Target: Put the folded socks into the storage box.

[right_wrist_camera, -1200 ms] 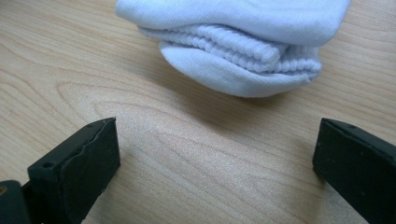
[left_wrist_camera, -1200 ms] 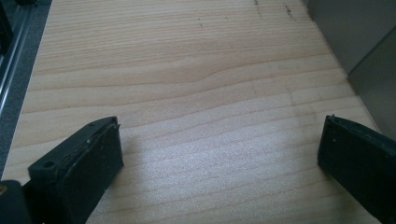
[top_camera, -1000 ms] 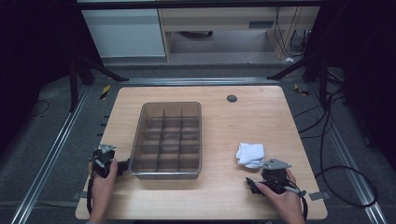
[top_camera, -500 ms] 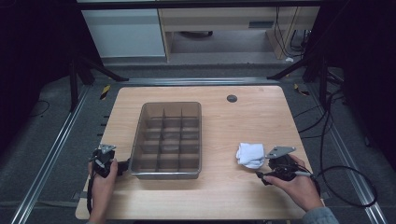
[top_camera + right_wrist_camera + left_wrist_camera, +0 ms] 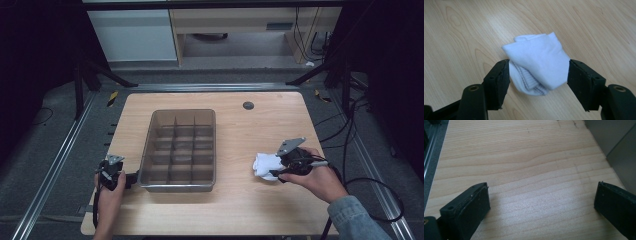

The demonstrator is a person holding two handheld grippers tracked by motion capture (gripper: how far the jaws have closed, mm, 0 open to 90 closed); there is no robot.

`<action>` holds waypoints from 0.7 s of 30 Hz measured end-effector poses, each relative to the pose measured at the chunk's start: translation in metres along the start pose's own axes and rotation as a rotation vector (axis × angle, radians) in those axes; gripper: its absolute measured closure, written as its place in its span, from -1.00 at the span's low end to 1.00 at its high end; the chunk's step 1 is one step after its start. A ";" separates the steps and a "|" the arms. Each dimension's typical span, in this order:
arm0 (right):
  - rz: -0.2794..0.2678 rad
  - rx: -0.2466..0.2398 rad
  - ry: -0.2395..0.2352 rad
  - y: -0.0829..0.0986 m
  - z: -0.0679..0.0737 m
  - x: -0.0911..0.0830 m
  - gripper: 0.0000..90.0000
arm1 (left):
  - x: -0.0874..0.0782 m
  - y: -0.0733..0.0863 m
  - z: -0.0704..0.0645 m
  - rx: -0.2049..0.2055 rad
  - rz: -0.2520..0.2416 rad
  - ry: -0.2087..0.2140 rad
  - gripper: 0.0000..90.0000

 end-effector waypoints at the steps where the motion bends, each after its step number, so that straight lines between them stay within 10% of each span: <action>1: 0.011 -0.017 -0.014 -0.002 0.001 0.004 -0.20 | 0.000 0.000 0.000 0.001 -0.001 0.002 -1.00; 21: 0.145 -0.156 -0.103 0.003 0.014 0.050 -0.18 | -0.002 0.002 -0.001 0.009 -0.001 0.008 -1.00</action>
Point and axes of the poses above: each handheld gripper's, and its own axes: x roughly forward along the jaws, y roughly out of its underside, z roughly to its left, the point moved 9 cm from there along x, roughly forward along the jaws, and after that the axes turned 5 degrees about -x, right-handed, at the moved point
